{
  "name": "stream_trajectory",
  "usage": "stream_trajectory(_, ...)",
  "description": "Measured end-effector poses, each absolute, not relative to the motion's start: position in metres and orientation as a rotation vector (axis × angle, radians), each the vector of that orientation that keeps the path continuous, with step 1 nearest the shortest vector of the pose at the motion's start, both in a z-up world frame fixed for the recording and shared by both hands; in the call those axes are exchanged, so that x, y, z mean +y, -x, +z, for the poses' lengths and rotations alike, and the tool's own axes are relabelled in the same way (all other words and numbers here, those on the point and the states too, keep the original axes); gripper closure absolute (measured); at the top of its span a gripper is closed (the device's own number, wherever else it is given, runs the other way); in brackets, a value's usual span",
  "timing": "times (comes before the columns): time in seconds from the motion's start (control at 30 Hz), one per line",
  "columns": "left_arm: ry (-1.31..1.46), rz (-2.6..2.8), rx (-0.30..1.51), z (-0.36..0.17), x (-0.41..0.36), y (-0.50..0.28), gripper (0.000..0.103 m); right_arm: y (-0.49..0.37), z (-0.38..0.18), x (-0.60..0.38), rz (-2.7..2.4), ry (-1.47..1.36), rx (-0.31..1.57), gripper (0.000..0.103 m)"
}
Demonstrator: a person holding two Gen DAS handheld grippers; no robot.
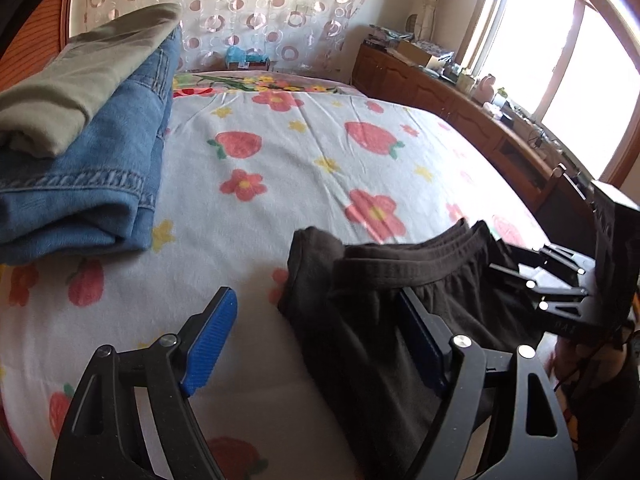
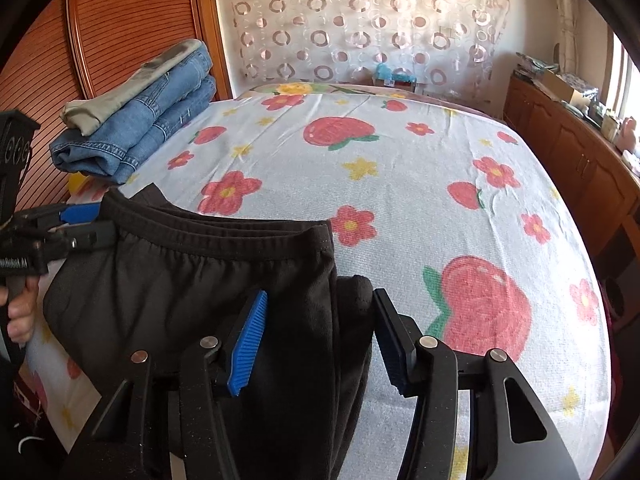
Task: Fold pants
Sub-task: 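Open both grippers and slide the left gripper under the shorts' waistband, then close both grippers on the folded black shorts and lift them off the bed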
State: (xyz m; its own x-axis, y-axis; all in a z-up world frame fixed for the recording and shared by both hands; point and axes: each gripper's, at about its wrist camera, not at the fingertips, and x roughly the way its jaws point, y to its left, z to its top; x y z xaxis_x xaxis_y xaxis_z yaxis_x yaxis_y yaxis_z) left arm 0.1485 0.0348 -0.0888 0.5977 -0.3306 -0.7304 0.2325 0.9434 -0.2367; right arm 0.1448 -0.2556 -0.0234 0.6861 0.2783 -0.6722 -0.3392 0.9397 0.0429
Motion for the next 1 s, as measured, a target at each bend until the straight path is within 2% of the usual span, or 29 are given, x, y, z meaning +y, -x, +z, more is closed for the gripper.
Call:
stream_trajectory(0.13,0.127,-0.344,0.891,-0.094,0.032,-0.155,0.040,-0.145,-0.023,-0.256,0.347,0.085,0.739,0.049)
stream_trajectory(0.2,0.120,-0.342,0.884,-0.094,0.032,-0.153,0.044,-0.144,-0.023,-0.256,0.346,0.084,0.739,0.052)
stream_trajectory(0.23,0.116,-0.342,0.882,-0.095,0.031,-0.152,0.046,-0.144,-0.023,-0.256,0.349,0.083,0.739,0.057)
stream_trajectory(0.27,0.113,-0.341,0.879,-0.095,0.031,-0.151,0.049,-0.143,-0.022,-0.256,0.362,0.079,0.738,0.067)
stream_trajectory(0.3,0.113,-0.344,0.877,-0.095,0.031,-0.151,0.052,-0.143,-0.022,-0.256,0.376,0.073,0.741,0.070)
stream_trajectory(0.37,0.113,-0.360,0.875,-0.096,0.029,-0.149,0.068,-0.144,-0.021,-0.258,0.390,0.061,0.750,0.079)
stream_trajectory(0.47,0.128,-0.411,0.873,-0.095,0.027,-0.146,0.087,-0.144,-0.020,-0.262,0.404,0.040,0.753,0.086)
stream_trajectory(0.57,0.129,-0.423,0.843,-0.087,0.025,-0.141,0.091,-0.142,-0.018,-0.263,0.418,0.033,0.744,0.089)
stream_trajectory(1.0,0.095,-0.406,0.647,-0.027,0.022,-0.103,0.091,-0.111,0.019,-0.273,0.448,-0.001,0.605,0.090)
